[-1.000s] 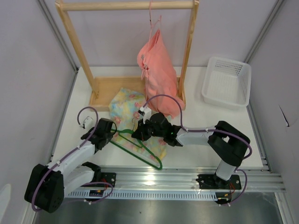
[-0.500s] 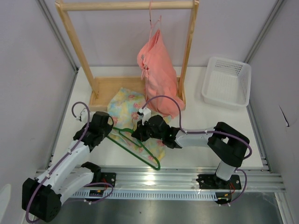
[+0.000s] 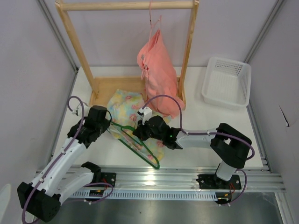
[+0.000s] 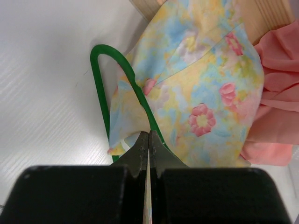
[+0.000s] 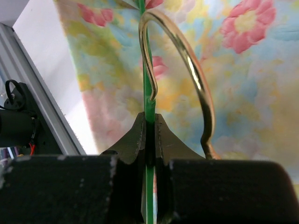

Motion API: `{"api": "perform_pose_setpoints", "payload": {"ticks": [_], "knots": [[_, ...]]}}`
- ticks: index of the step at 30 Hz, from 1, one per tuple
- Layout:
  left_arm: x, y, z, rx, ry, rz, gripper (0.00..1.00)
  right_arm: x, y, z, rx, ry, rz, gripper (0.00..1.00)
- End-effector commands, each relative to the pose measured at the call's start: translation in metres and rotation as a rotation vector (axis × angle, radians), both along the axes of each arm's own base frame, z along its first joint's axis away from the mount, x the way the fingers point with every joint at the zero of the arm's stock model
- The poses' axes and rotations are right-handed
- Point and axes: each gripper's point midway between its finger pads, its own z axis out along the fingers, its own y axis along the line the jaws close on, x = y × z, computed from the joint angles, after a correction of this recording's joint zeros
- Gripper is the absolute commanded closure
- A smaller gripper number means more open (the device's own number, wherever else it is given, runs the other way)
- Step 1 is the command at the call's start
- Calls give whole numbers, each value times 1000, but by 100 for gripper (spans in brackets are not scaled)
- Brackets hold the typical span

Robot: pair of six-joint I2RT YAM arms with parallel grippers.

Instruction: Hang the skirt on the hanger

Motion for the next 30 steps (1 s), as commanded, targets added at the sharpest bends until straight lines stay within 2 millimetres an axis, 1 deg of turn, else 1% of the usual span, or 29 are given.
{"api": "perform_pose_setpoints", "payload": {"ticks": [1,2,5,10,11,13,14,15,16,17,18,19,20,21,22,24,25,26,27,28,29,30], "knots": [[7,4,36,33,-74,-1,100,7,-21,-15,-124,-32,-47,100],[9,4,40,38,-65,-2,100,7,-22,-16,-127,-34,-47,100],[10,4,42,51,-50,-5,100,7,-26,-20,-144,-34,-56,100],[12,5,43,67,-46,-4,100,5,-35,-25,-176,-42,-58,100],[12,6,41,73,-35,-4,100,3,-35,-26,-182,-43,-53,100],[10,11,32,94,-2,27,100,1,-40,-29,-196,-46,-53,100],[4,15,18,99,37,38,100,2,-42,-28,-199,-48,-58,100],[4,19,12,89,44,58,100,2,-45,-28,-205,-55,-62,100],[5,17,11,55,25,62,100,1,-46,-30,-209,-53,-60,100],[-3,22,-12,54,63,72,100,1,-48,-30,-212,-52,-59,100],[-3,28,-17,32,60,104,100,0,-47,-32,-214,-44,-46,100],[3,27,-16,1,27,107,100,-1,-47,-32,-212,-47,-36,100],[-4,29,-38,-11,72,108,100,-1,-45,-31,-209,-45,-31,100],[-4,33,-44,-12,77,121,100,-2,-43,-33,-210,-39,-21,100],[-4,34,-58,-8,96,121,100,-2,-42,-34,-214,-34,-17,100],[-2,37,-69,-3,120,129,100,-3,-39,-36,-216,-30,-7,100],[-2,38,-83,4,151,132,100,-3,-39,-37,-219,-29,-5,100],[-1,37,-89,-4,164,130,100,-3,-39,-37,-223,-28,-6,100],[5,36,-90,-8,151,124,98,-3,-40,-38,-226,-28,-5,100],[3,37,-101,-3,182,127,95,-3,-40,-38,-227,-27,-3,100],[5,33,-105,-11,191,100,91,-2,-41,-38,-227,-23,0,100],[16,29,-102,-23,159,75,88,-2,-41,-39,-229,-21,2,100]]}}
